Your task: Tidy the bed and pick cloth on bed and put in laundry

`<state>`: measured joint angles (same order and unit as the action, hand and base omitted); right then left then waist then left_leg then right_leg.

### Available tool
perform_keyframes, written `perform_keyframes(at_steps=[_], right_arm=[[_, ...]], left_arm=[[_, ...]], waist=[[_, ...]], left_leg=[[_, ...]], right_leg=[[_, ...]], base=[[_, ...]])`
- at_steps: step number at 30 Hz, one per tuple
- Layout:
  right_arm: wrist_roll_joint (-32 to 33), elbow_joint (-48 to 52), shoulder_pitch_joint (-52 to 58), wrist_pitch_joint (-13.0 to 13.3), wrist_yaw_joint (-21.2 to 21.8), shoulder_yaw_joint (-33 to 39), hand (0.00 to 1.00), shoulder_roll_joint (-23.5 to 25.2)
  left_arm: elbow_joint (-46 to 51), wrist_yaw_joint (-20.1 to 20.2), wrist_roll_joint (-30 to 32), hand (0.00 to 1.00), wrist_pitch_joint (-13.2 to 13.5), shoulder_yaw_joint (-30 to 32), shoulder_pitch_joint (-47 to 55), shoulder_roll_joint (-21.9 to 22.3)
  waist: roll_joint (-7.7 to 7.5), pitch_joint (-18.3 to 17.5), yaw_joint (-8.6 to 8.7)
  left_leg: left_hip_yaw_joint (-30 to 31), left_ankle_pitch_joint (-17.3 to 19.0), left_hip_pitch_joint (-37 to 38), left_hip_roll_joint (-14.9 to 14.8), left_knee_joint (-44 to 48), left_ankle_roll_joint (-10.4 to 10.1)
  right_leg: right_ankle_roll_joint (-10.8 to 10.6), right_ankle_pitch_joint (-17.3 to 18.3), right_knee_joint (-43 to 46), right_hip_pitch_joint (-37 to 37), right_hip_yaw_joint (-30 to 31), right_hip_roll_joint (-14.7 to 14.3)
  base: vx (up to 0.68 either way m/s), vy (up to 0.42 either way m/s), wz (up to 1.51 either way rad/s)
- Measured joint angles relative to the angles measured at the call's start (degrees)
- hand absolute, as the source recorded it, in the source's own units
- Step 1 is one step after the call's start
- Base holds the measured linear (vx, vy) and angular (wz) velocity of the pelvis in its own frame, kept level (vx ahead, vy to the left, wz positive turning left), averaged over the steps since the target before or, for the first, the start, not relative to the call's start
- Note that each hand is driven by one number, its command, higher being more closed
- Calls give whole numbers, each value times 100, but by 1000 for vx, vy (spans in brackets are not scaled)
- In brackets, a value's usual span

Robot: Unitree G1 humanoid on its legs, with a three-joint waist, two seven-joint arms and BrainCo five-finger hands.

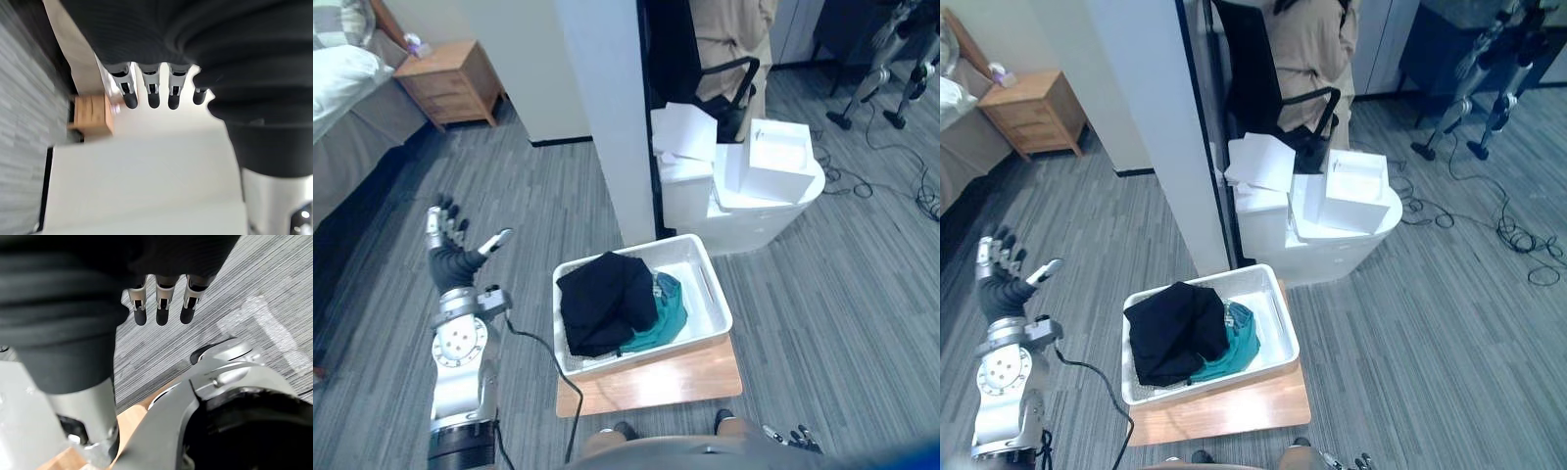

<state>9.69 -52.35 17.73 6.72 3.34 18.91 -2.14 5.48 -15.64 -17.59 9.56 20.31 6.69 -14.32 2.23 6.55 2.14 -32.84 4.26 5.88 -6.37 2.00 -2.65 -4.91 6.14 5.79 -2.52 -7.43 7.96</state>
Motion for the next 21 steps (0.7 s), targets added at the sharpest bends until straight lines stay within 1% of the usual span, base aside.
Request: perform_keyframes(at_steps=[3,6,7,8,10,11,12,14,15,17,19,20,21], right_arm=[[-96,-78,21,-1,43,6,0,0],[-138,-84,30,-7,59,-147,0,-10],[-228,-68,21,-7,71,-180,0,-21],[-270,-33,14,-7,81,-238,0,-26],[-296,-19,5,-11,86,-290,0,-32],[-311,-4,-2,-20,85,-350,0,-46],[-311,1,-6,-25,84,-366,0,-52],[-325,19,-44,-24,42,-370,0,-43],[-330,24,-63,-13,21,-372,0,-43],[-331,28,-169,5,-21,-359,0,-7],[-344,32,-287,4,-15,-359,0,17],[-373,30,-322,3,-15,-346,0,32],[-442,28,-391,0,-15,-297,0,70]], left_arm=[[-87,-220,-395,0,-33,357,230,55],[-776,-324,-431,0,-34,458,372,73],[-1004,-348,-454,0,-34,460,443,134],[-1237,-348,-609,0,-31,465,511,266],[-1663,-314,-850,0,-32,465,633,442],[-2080,-200,-1069,0,-46,468,733,601],[-2227,-160,-1114,0,-48,470,776,659],[-3003,195,-1136,0,-196,475,989,986],[-3268,298,-1131,0,-257,456,1044,1105],[-4032,557,-1059,0,-404,454,1172,1387],[-4614,782,-942,0,-510,459,1227,1473],[-4787,859,-797,0,-529,474,1231,1493],[-5028,989,-480,0,-563,503,1248,1531]], waist=[[-70,-113,-19],[-94,-267,-63],[-102,-324,-111],[-114,-342,-171],[-126,-382,-170],[-146,-392,-180],[-150,-391,-184],[-146,-429,-252],[-161,-434,-271],[-154,-429,-318],[-163,-424,-321],[-167,-420,-326],[-147,-423,-332]], left_leg=[[106,-14,35,25,-82,-24],[214,-124,143,90,-287,-25],[219,-157,166,110,-356,-25],[235,-190,210,131,-427,-30],[332,-237,235,160,-510,-24],[381,-273,278,179,-589,-31],[387,-281,301,185,-614,-31],[422,-298,337,202,-681,-34],[433,-303,357,207,-706,-35],[441,-310,421,221,-755,-43],[471,-310,459,227,-756,-43],[477,-309,487,228,-759,-44],[479,-309,511,229,-760,-45]], right_leg=[[0,0,-98,-106,-126,5],[-3,-1,-208,-213,-289,21],[-4,-2,-227,-219,-307,21],[-8,-4,-260,-257,-348,23],[-10,-4,-305,-329,-461,32],[-11,-4,-344,-394,-534,32],[-11,-4,-357,-416,-543,30],[-15,-1,-382,-458,-589,28],[-16,0,-384,-476,-608,28],[-32,12,-387,-523,-615,28],[-47,26,-393,-582,-618,28],[-49,30,-394,-611,-618,28],[-51,38,-393,-634,-618,29]], base=[[-6,-10,17],[-16,0,20],[24,11,6],[29,12,11],[24,7,24],[26,2,22],[22,3,14],[21,1,8],[30,0,8],[21,0,4],[8,-9,7],[-7,-16,5],[0,0,0]])
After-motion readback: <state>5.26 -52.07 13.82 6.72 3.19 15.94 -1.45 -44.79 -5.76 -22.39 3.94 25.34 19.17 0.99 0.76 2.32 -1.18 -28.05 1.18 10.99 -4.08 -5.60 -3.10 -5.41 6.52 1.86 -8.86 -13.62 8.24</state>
